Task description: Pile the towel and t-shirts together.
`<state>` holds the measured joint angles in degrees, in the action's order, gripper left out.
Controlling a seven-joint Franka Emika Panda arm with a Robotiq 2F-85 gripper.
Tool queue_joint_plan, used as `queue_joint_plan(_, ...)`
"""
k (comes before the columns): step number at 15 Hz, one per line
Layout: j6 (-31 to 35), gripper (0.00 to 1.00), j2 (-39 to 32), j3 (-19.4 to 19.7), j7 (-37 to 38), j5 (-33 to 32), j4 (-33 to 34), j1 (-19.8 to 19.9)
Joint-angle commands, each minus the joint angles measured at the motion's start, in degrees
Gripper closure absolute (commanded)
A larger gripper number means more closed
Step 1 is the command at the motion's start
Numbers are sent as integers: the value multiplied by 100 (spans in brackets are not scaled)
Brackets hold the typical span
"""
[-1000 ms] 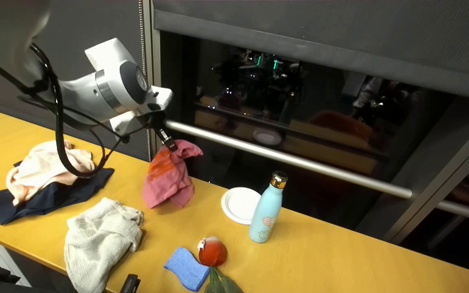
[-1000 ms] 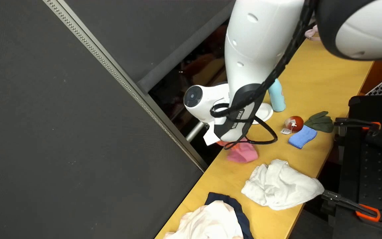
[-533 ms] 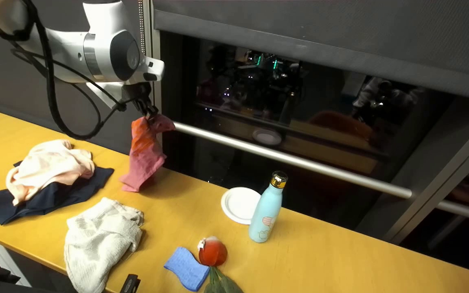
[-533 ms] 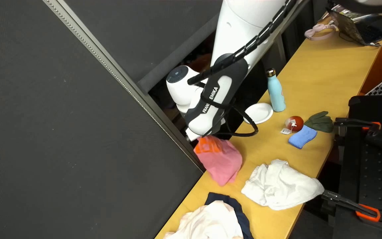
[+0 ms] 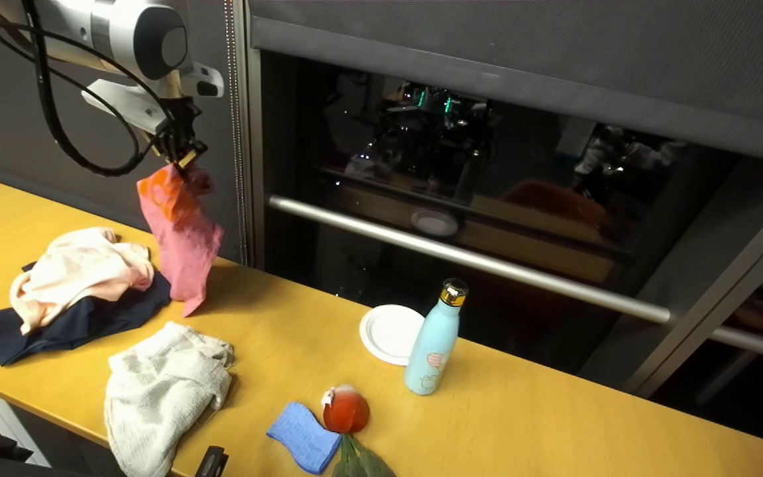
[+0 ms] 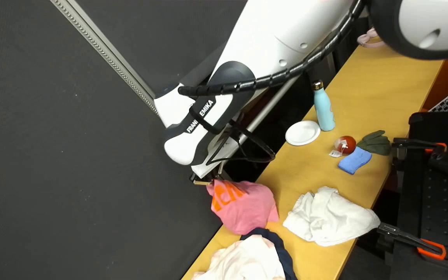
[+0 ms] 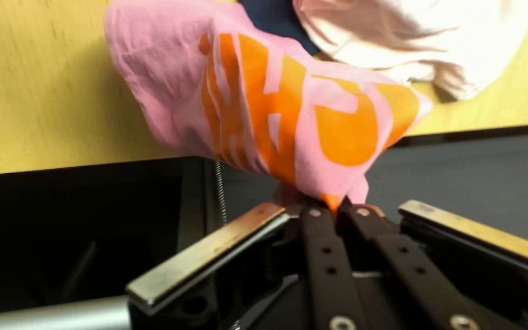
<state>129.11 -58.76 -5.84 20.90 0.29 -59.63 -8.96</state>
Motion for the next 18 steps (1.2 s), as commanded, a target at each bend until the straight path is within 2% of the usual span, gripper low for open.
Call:
queue_joint_plan(1,-943,99,-856,-195,-858,185,1353,-252)
queue_joint_plan(2,-1193,99,-1070,-374,-990,38,1629,-274)
queue_joint_plan(4,-1742,99,-1434,-488,-1401,30,2121,-402)
queue_joint_plan(8,-2955,99,-1809,-533,-2232,-50,2727,-539)
queue_joint_plan(9,-3172,80,-1705,-318,-2288,1,2631,-625)
queue_joint_plan(10,-3460,68,-1704,-223,-2243,-54,2740,-668)
queue_joint_plan(12,-3951,55,-1706,-63,-2260,-146,2943,-714)
queue_joint_plan(18,-4421,10,-1340,455,-2004,-976,2680,-709)
